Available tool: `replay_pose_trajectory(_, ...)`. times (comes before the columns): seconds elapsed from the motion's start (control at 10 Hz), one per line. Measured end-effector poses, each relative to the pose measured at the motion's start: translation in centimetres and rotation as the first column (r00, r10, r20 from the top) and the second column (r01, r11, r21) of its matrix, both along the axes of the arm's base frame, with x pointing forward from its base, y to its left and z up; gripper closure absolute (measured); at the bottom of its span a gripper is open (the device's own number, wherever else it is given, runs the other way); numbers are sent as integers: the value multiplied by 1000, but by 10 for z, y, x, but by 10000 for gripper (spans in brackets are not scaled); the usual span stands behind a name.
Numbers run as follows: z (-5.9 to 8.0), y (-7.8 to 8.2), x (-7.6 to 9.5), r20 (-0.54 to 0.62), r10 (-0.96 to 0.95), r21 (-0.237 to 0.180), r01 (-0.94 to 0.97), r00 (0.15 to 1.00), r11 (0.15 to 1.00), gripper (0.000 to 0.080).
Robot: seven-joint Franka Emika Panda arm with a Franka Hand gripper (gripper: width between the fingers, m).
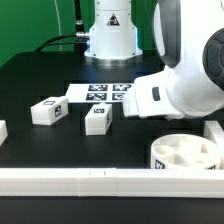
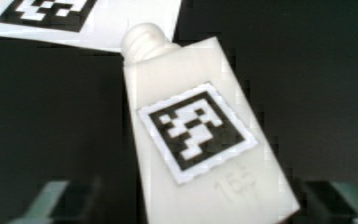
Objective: Assemble stool
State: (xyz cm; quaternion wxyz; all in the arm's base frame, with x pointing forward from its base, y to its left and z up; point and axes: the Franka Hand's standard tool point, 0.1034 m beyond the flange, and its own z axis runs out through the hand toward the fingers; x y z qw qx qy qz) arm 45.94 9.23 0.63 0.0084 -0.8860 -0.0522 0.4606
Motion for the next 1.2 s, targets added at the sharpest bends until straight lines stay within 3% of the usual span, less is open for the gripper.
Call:
replay_pose_trajectory(0.1, 0, 1, 0, 1, 1, 0, -1, 1000, 1000, 467)
replay_pose_trajectory(0.7, 4, 1, 3, 7, -3, 3, 3, 1000, 1000, 468)
replay_pose_trajectory(0.8, 14, 1, 8, 17, -13, 8, 12, 1000, 1000, 468)
replay_pose_trajectory(1.0, 55, 1, 20, 26, -35, 24, 34, 999, 999, 468)
replay_pose_trajectory(1.1, 69, -1, 28, 58, -30, 33, 28, 998, 999, 466)
replay_pose_trajectory(1.2, 71, -1, 30, 81, -23, 43, 20, 996, 999, 466)
